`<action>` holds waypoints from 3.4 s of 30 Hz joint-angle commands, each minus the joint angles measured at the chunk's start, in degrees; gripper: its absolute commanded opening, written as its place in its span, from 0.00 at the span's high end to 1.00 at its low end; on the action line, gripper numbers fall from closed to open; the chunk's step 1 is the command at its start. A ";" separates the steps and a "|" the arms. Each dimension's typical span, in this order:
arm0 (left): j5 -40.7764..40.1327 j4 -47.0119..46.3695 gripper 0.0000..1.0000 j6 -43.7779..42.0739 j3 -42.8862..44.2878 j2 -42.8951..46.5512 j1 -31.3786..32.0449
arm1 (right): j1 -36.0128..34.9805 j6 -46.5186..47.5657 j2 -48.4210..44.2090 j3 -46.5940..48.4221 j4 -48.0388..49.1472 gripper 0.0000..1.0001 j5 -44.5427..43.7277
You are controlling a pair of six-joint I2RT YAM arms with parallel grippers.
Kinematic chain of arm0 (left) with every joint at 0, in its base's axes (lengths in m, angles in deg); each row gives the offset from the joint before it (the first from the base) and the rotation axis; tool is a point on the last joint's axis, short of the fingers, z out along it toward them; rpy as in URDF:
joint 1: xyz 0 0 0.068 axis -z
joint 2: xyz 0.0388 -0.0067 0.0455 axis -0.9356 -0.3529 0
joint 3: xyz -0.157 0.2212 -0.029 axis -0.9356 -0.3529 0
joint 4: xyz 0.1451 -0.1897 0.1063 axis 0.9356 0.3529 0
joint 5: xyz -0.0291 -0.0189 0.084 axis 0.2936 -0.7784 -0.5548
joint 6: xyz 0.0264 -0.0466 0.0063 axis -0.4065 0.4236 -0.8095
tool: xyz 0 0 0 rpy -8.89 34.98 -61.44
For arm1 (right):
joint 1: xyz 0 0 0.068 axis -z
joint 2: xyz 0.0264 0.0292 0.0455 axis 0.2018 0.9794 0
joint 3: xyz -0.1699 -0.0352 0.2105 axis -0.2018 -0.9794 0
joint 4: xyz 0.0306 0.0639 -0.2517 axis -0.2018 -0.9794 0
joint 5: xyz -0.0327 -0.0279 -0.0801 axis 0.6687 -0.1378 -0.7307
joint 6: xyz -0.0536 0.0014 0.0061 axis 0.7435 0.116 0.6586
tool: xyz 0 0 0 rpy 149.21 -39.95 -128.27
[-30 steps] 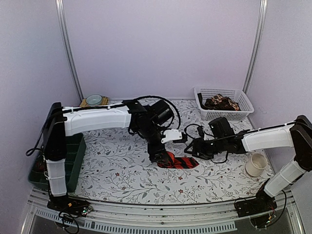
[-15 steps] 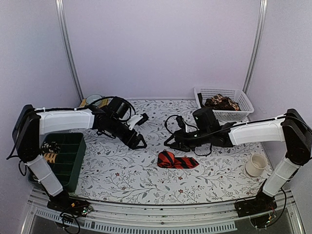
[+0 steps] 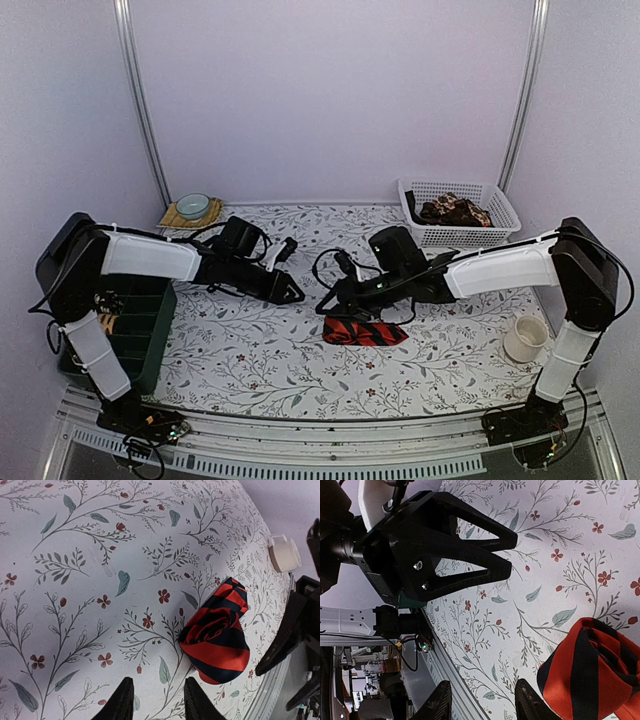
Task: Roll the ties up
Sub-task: Roll the tie at the center of the board.
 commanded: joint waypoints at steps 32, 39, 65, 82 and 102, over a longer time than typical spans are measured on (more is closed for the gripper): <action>6.67 -13.30 0.65 8.55 -4.20 -4.06 3.62 | 4.87 3.73 0.30 -8.40 -3.13 0.58 -1.63; 5.85 -12.23 0.32 -1.06 -2.19 -2.91 4.02 | 7.96 2.22 0.67 -12.35 1.79 0.58 2.27; 14.90 -2.41 0.06 -11.26 10.71 -14.63 3.79 | 13.72 -3.49 3.67 -18.55 14.68 0.59 12.16; 19.56 -41.95 0.26 40.81 -1.41 -21.97 6.04 | 13.76 -3.32 4.16 -19.31 15.92 0.60 11.74; 20.26 -52.56 0.27 53.60 -0.23 -32.51 10.47 | 14.78 -3.68 7.84 -19.69 18.57 0.62 13.30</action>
